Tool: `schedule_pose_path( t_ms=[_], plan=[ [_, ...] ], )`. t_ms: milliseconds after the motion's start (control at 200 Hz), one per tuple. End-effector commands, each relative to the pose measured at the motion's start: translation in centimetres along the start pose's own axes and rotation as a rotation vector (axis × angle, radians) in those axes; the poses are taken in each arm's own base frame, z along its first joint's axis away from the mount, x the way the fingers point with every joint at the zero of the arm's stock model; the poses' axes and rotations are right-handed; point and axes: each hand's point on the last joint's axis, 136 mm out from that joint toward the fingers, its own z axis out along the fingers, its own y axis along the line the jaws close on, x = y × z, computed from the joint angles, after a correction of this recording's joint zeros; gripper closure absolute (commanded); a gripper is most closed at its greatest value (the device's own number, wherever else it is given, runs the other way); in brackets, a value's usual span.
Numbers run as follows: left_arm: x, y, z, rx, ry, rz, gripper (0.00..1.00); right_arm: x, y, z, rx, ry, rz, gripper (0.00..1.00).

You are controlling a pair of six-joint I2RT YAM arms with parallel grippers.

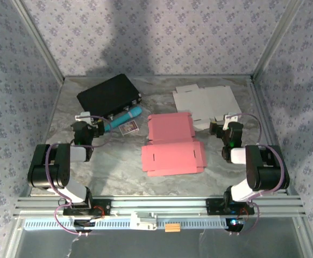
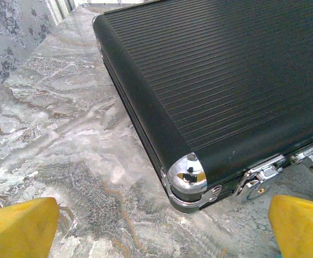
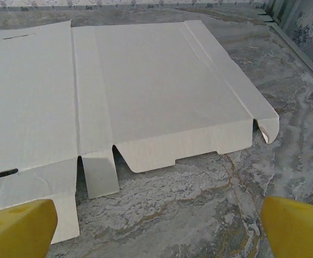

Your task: Fold the paper box

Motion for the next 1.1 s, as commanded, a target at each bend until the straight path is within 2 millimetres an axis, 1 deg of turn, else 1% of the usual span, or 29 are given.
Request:
schedule_pose_path(
  t_ms=[0, 884, 999, 1054, 1099],
  plan=[
    [-0.9, 0.0, -0.1, -0.005, -0.034, -0.011, 0.0, -0.5, 0.0, 0.4, -0.002, -0.006, -0.018, 0.01],
    [-0.8, 0.0, -0.1, -0.006, -0.033, -0.011, 0.0, -0.6, -0.1, 0.3, -0.004, -0.01, -0.016, 0.01],
    [-1.1, -0.2, -0.4, 0.0, -0.045, -0.004, 0.0, -0.8, 0.5, -0.2, -0.013, -0.036, -0.039, 0.01],
    [-1.5, -0.4, -1.0, 0.0, -0.063, 0.006, 0.0, -1.2, 0.2, -0.8, 0.013, -0.059, -0.043, 0.01],
    [-1.9, -0.1, -1.7, -0.021, -0.083, 0.009, 0.0, -1.7, 0.0, -1.4, 0.032, -0.076, -0.04, 0.01]
  ],
)
